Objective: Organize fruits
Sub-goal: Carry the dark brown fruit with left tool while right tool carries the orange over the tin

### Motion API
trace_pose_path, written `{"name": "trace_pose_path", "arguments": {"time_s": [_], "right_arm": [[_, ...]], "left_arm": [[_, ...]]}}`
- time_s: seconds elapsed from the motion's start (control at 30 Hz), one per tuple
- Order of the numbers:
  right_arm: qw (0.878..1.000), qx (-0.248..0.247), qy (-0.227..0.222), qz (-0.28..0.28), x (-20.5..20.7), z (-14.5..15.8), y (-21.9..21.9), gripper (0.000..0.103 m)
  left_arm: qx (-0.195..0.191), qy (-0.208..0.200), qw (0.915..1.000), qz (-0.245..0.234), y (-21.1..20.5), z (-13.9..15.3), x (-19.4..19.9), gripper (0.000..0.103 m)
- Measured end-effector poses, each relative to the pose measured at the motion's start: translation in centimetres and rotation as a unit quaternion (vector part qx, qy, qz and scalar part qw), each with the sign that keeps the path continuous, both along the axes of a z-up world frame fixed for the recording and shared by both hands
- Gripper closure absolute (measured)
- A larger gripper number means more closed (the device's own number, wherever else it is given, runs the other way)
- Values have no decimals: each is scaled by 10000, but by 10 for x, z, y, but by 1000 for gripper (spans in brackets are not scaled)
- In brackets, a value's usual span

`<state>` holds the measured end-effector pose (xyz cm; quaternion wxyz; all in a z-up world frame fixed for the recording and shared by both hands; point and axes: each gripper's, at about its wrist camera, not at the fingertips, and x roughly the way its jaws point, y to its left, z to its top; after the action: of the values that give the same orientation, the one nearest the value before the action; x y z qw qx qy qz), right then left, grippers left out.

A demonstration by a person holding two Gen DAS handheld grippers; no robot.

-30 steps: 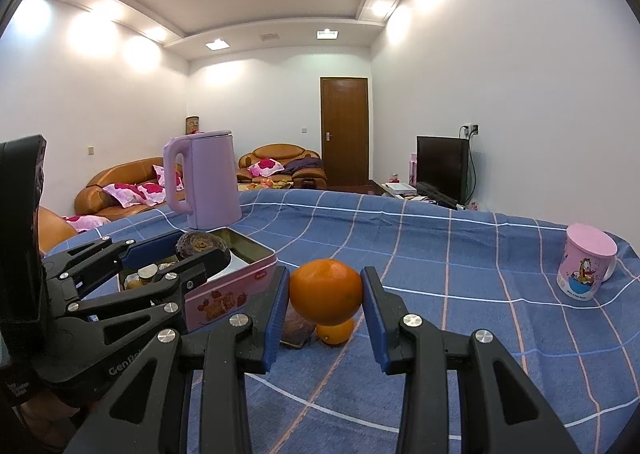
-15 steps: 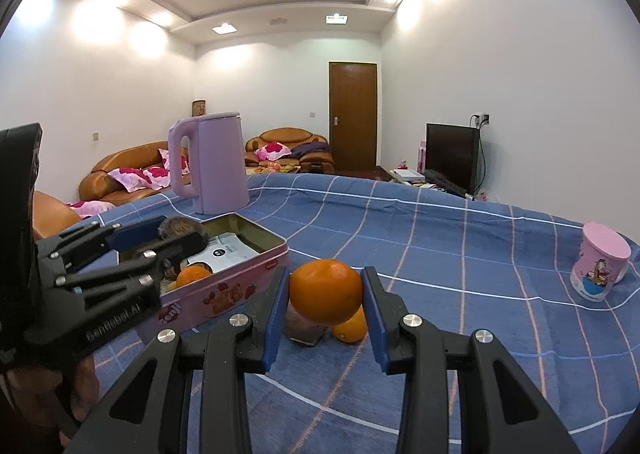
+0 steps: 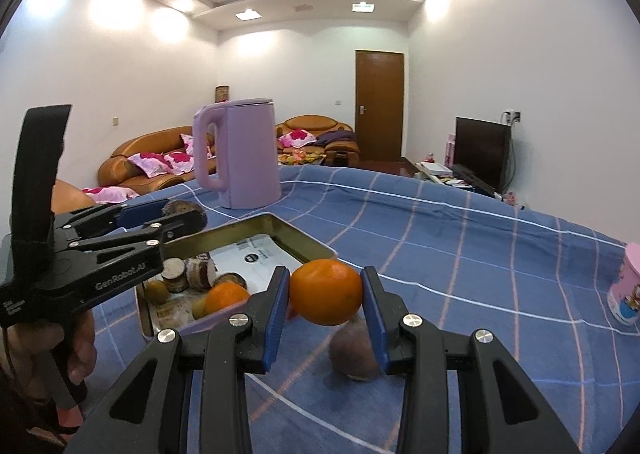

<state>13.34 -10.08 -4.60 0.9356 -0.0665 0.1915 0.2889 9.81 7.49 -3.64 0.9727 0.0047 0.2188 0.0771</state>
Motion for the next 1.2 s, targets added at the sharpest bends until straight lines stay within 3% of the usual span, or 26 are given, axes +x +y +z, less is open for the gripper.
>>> {"name": "trace_pose_path", "arguments": {"time_s": [0.7,1.2], "right_arm": [[9988,-213,359,238,42,-10,65,65],[9969,-449,599,227,57,-25,82,65]], "left_arm": [[-13,551,9985,52,25,-1,40,62],[1,1003,9949,-75,22,-5,62,62]]}}
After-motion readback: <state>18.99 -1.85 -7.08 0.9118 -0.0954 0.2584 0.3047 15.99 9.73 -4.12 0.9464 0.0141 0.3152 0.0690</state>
